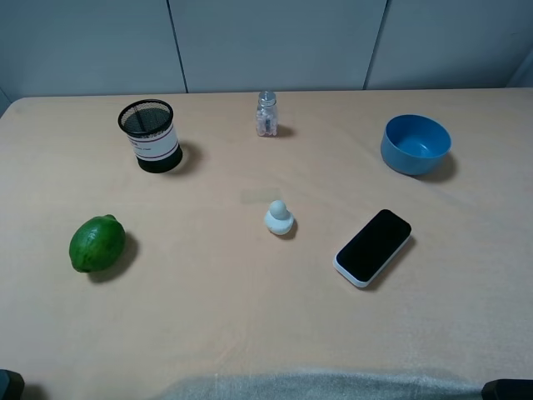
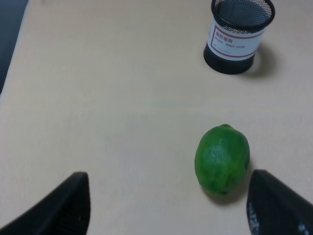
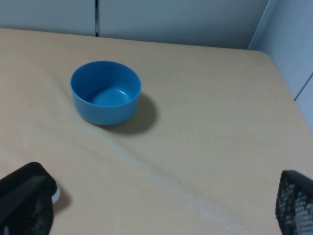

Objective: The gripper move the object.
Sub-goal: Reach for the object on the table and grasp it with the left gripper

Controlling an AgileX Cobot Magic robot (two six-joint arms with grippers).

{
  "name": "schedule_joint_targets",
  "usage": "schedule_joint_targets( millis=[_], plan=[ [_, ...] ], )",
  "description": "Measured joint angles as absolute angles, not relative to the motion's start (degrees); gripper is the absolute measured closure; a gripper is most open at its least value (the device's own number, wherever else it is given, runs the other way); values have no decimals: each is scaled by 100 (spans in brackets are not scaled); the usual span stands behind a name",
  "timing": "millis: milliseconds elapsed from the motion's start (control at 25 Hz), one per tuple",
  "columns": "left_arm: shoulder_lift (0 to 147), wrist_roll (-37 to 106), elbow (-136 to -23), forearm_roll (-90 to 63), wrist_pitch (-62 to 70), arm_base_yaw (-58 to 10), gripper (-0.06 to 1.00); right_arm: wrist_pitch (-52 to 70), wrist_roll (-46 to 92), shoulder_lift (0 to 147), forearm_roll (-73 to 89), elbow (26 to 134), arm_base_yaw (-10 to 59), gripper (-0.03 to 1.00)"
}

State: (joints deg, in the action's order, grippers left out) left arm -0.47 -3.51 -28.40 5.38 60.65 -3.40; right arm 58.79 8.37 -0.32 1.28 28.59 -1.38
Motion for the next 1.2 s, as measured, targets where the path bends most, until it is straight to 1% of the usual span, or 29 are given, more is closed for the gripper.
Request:
schedule_joint_targets(
  millis=[1200],
  plan=[
    [-47, -351, -2840, 538, 6065, -340, 21, 5879, 837, -32, 128, 2859, -138, 27]
  ],
)
